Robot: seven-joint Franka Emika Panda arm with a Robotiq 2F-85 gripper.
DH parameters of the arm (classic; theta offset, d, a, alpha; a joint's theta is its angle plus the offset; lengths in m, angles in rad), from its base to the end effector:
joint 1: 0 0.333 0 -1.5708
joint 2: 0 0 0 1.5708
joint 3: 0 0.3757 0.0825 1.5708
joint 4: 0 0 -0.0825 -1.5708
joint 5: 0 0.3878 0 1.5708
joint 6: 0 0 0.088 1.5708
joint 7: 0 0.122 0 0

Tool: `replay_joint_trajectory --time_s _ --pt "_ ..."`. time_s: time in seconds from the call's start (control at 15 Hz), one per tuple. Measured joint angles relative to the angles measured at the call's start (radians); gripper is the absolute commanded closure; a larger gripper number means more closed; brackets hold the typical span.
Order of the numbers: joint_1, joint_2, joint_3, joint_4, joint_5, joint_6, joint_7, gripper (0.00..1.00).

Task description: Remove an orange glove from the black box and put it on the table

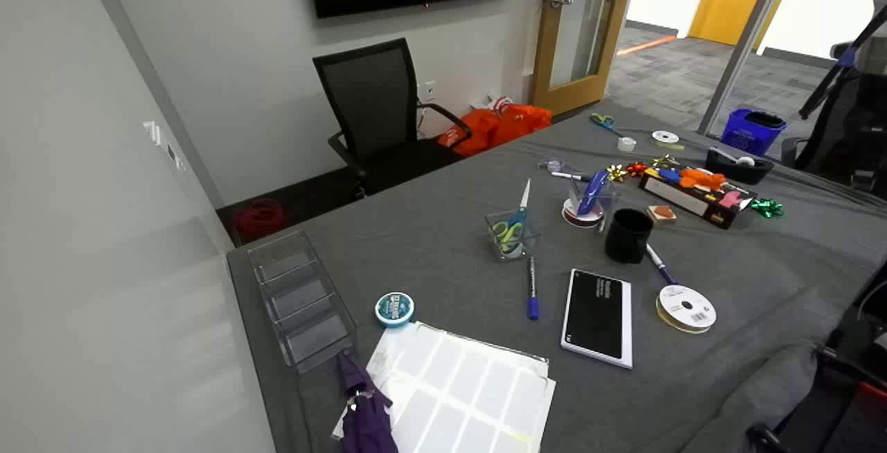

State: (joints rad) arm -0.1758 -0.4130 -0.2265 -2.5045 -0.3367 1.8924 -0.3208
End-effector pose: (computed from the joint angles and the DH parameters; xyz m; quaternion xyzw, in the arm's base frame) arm 0.3263 -0.1746 0.4496 0.9882 0.0427 -0.1306 0.0673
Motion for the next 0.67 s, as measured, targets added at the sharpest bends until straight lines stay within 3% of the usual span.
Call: replay_joint_trajectory --time_s 0.27,0.67 --pt "0.000 0.000 -0.001 0.001 0.013 0.000 -0.001 0.00" --pt "0.029 0.095 -0.072 0.149 0.287 0.009 -0.121 0.00"
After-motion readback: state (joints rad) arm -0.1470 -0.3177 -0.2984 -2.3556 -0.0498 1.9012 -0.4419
